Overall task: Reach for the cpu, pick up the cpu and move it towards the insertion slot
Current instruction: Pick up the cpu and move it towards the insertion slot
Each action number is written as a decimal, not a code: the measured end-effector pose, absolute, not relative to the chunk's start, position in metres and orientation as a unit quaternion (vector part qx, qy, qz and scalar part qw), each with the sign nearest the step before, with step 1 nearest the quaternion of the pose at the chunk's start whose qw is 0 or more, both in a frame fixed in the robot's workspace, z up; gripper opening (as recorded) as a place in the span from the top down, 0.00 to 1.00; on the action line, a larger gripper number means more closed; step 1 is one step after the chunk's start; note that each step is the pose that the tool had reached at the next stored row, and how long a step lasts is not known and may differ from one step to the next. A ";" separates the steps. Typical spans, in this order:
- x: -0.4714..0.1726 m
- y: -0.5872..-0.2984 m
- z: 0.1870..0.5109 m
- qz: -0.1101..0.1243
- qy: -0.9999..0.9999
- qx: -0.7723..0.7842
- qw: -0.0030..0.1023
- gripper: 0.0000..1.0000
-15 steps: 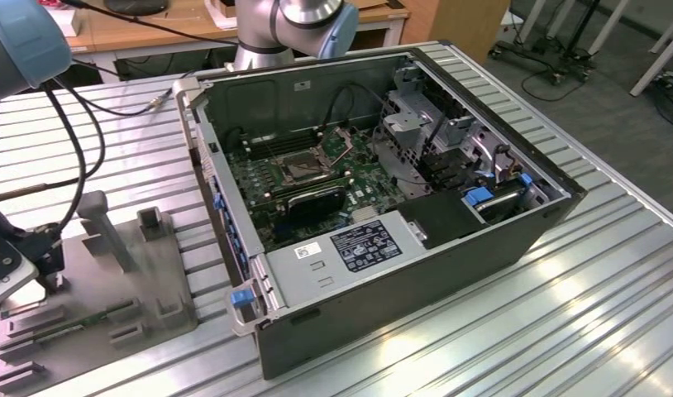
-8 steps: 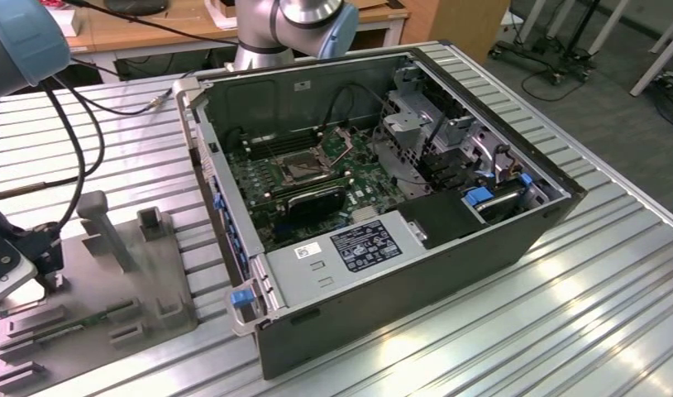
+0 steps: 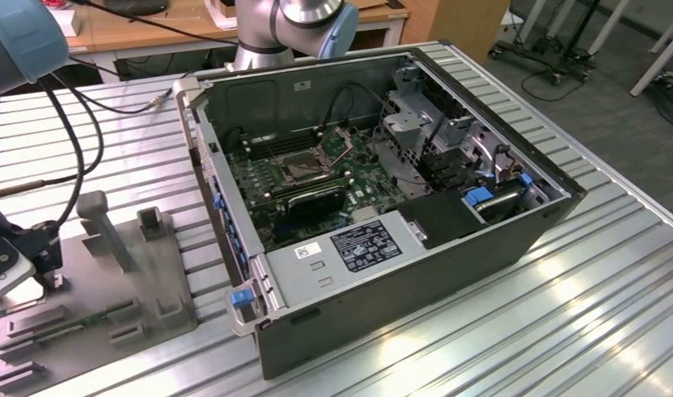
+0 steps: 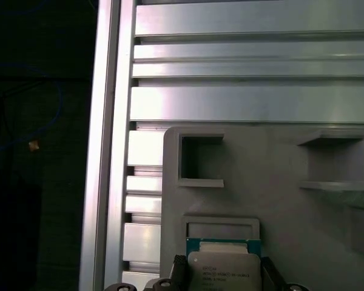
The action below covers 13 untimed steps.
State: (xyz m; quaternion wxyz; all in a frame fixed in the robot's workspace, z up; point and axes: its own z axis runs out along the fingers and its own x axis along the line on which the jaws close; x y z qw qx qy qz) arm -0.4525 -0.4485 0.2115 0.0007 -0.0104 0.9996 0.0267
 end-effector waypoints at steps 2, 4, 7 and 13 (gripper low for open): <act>-0.453 -0.449 0.213 0.027 1.000 -0.010 0.001 0.45; -0.453 -0.449 0.214 0.027 1.000 -0.010 0.001 0.45; -0.453 -0.449 0.215 0.027 1.000 -0.010 0.001 0.45; -0.453 -0.449 0.216 0.027 1.000 -0.010 0.001 0.45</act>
